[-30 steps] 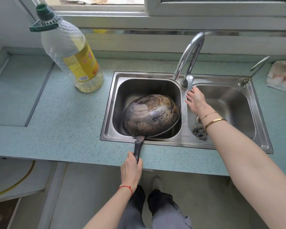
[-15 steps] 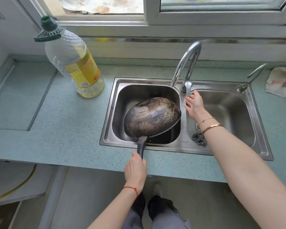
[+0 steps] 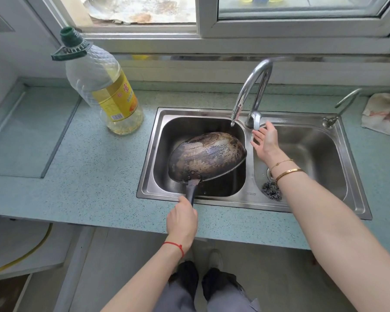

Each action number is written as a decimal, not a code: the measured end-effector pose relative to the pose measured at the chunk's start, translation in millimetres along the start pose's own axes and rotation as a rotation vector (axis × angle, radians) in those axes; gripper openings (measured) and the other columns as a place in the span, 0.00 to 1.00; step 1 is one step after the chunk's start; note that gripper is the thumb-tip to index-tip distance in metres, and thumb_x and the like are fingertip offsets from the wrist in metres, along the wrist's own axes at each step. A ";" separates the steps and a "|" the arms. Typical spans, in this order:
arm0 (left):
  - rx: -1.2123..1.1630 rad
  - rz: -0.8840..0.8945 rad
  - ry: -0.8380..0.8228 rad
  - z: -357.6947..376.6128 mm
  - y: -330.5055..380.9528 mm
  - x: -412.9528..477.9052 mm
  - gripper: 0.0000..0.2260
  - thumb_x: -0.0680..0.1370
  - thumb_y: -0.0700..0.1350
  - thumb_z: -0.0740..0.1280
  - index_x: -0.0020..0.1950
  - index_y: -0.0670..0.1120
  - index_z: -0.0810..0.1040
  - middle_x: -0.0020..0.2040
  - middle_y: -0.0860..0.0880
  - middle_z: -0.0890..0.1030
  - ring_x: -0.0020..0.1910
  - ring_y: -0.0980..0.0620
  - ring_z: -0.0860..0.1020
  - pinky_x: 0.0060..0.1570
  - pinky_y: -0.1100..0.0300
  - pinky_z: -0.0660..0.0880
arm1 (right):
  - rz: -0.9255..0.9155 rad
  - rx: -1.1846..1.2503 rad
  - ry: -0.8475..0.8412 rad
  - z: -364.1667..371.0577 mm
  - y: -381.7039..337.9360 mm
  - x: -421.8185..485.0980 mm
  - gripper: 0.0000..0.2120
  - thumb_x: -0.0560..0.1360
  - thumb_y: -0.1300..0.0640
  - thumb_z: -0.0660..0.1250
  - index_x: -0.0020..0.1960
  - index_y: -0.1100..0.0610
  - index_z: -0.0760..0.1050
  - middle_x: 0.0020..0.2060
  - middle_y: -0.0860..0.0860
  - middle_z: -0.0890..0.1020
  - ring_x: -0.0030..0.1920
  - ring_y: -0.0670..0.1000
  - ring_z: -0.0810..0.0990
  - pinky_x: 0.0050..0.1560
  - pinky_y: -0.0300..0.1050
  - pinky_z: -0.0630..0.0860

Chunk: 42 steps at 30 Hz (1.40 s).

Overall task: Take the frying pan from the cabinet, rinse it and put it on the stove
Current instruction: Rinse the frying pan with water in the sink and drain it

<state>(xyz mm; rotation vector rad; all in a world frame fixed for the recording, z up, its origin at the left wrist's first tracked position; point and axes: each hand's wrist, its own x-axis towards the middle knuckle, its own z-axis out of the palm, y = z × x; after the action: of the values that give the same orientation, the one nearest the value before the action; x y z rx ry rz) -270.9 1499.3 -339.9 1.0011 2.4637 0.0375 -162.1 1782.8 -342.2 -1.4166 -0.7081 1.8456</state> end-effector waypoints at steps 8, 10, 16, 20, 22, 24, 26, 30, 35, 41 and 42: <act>0.023 -0.004 -0.018 -12.3 12.4 3.4 0.09 0.81 0.44 0.61 0.59 0.41 0.70 0.56 0.41 0.82 0.56 0.40 0.82 0.50 0.50 0.77 | 0.010 -0.136 0.029 2.3 -1.6 -0.1 0.28 0.84 0.45 0.51 0.78 0.60 0.60 0.74 0.57 0.69 0.74 0.55 0.66 0.76 0.56 0.62; 0.022 -0.007 -0.018 -14.4 16.1 4.2 0.09 0.81 0.43 0.61 0.59 0.41 0.70 0.57 0.41 0.82 0.56 0.40 0.82 0.51 0.51 0.77 | -0.031 -0.284 0.089 3.5 -0.8 2.6 0.22 0.82 0.45 0.51 0.69 0.56 0.68 0.71 0.56 0.73 0.69 0.54 0.70 0.74 0.57 0.65; 0.024 -0.009 -0.017 -14.4 20.2 4.5 0.10 0.81 0.45 0.62 0.60 0.41 0.71 0.57 0.41 0.82 0.56 0.40 0.82 0.51 0.51 0.77 | -0.126 -0.830 0.143 -4.2 2.0 -2.0 0.25 0.84 0.48 0.45 0.74 0.51 0.70 0.73 0.58 0.71 0.73 0.60 0.67 0.72 0.50 0.60; -0.010 -0.009 -0.040 -13.6 20.0 3.8 0.12 0.81 0.45 0.62 0.61 0.40 0.70 0.58 0.41 0.81 0.57 0.40 0.81 0.52 0.51 0.77 | -0.063 -0.941 0.107 -12.1 3.7 -1.8 0.26 0.84 0.46 0.42 0.78 0.49 0.65 0.77 0.60 0.66 0.77 0.61 0.62 0.75 0.49 0.57; -0.036 -0.021 -0.076 -13.3 18.0 5.0 0.14 0.81 0.45 0.62 0.64 0.40 0.69 0.60 0.40 0.80 0.59 0.40 0.80 0.53 0.51 0.76 | -0.069 -0.939 0.122 -11.6 4.4 -0.6 0.27 0.84 0.45 0.42 0.78 0.50 0.65 0.77 0.60 0.66 0.77 0.61 0.62 0.75 0.51 0.56; -0.061 -0.044 -0.127 -11.8 15.1 8.2 0.17 0.81 0.45 0.61 0.67 0.39 0.67 0.61 0.39 0.79 0.60 0.39 0.79 0.54 0.50 0.76 | -0.120 -0.927 0.135 -14.8 10.3 -0.7 0.26 0.84 0.48 0.43 0.76 0.52 0.67 0.75 0.60 0.67 0.76 0.62 0.63 0.75 0.53 0.57; -0.100 -0.077 -0.183 -10.3 12.9 11.7 0.17 0.81 0.44 0.59 0.68 0.38 0.66 0.62 0.38 0.78 0.60 0.37 0.78 0.55 0.49 0.76 | -0.168 -0.897 0.174 -21.1 23.9 -2.2 0.25 0.84 0.49 0.44 0.74 0.55 0.69 0.74 0.61 0.69 0.74 0.62 0.64 0.74 0.53 0.58; -0.215 -0.185 -0.239 -11.0 5.1 19.7 0.17 0.80 0.44 0.58 0.65 0.37 0.68 0.63 0.37 0.77 0.59 0.36 0.78 0.56 0.45 0.79 | -0.153 -0.853 0.217 -33.8 61.6 -9.4 0.24 0.83 0.48 0.47 0.70 0.59 0.72 0.69 0.64 0.73 0.69 0.63 0.69 0.69 0.53 0.62; -0.310 -0.208 -0.237 -13.8 -9.3 32.1 0.15 0.79 0.45 0.59 0.60 0.37 0.73 0.58 0.36 0.80 0.55 0.35 0.82 0.53 0.44 0.80 | -0.116 -0.895 0.129 -29.6 98.4 -31.7 0.23 0.84 0.52 0.49 0.68 0.63 0.74 0.66 0.66 0.75 0.69 0.63 0.69 0.69 0.52 0.62; -0.351 -0.178 -0.281 -21.1 -14.6 34.0 0.12 0.78 0.42 0.57 0.56 0.37 0.73 0.42 0.40 0.79 0.26 0.46 0.76 0.21 0.63 0.70 | -0.092 -0.911 -0.020 -5.2 124.2 -65.5 0.20 0.84 0.52 0.52 0.46 0.60 0.79 0.50 0.59 0.82 0.53 0.58 0.78 0.60 0.53 0.73; -0.359 -0.175 -0.285 -23.8 -16.8 34.7 0.10 0.79 0.43 0.57 0.52 0.38 0.73 0.37 0.42 0.77 0.24 0.48 0.74 0.20 0.65 0.68 | -0.047 -0.902 -0.058 0.8 127.3 -72.5 0.19 0.83 0.54 0.53 0.40 0.57 0.77 0.43 0.56 0.81 0.46 0.56 0.79 0.53 0.51 0.76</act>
<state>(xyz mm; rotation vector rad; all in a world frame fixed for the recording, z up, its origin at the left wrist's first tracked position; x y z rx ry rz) -313.8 1513.6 -336.7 0.5913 2.1720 0.2522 -176.1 1647.8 -397.2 -1.8400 -1.7251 1.5781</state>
